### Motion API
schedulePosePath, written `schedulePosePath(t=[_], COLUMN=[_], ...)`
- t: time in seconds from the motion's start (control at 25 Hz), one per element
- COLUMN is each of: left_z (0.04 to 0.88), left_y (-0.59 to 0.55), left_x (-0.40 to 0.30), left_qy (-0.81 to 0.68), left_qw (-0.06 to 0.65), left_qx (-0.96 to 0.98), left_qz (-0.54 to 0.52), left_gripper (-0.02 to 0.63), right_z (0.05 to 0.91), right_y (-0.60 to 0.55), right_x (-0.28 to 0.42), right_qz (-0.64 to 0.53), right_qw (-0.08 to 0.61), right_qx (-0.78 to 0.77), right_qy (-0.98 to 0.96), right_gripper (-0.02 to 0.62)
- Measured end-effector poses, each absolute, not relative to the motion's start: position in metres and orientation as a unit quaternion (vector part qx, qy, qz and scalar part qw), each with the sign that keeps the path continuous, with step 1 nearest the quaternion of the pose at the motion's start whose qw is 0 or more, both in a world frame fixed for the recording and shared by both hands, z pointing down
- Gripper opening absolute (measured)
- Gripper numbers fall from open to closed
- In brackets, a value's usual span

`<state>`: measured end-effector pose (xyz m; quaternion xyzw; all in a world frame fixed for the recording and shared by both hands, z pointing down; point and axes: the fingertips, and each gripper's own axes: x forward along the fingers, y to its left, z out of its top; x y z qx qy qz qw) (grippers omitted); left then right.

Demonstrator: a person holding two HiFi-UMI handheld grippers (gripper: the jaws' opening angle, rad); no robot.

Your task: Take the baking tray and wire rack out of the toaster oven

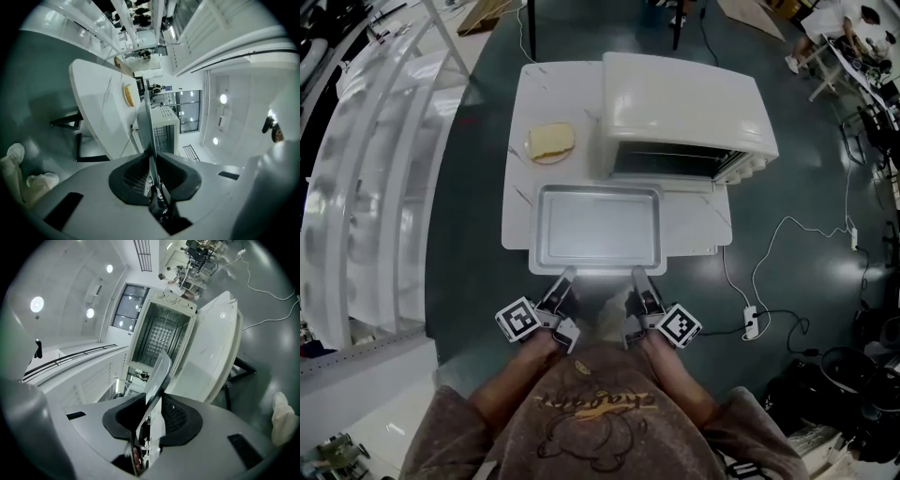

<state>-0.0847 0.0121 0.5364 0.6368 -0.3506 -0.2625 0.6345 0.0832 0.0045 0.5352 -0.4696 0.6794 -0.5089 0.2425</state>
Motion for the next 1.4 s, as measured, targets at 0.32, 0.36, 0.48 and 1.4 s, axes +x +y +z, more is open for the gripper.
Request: schedulePosePath(t=[0.32, 0.36, 0.48, 1.4], left_z=[0.555, 0.559, 0.57, 0.654], left_y=[0.01, 0.008, 0.001, -0.021], left_x=[-0.168, -0.175, -0.194, -0.217], left_qy=[-0.363, -0.363, -0.364, -0.382], left_qw=[0.624, 0.624, 0.623, 0.65], left_qx=[0.64, 0.64, 0.637, 0.611], left_qz=[-0.262, -0.264, -0.27, -0.243], left_gripper=[0.047, 0.046, 0.048, 0.057], right_z=[0.546, 0.552, 0.571, 0.649], right_y=[-0.006, -0.006, -0.008, -0.034], right_x=[-0.003, -0.009, -0.024, -0.048], right_qz=[-0.515, -0.52, -0.534, -0.555], right_qw=[0.233, 0.227, 0.206, 0.134], right_qx=[-0.437, -0.443, -0.459, -0.463], right_qy=[0.7, 0.695, 0.68, 0.678], right_gripper=[0.097, 0.095, 0.095, 0.101])
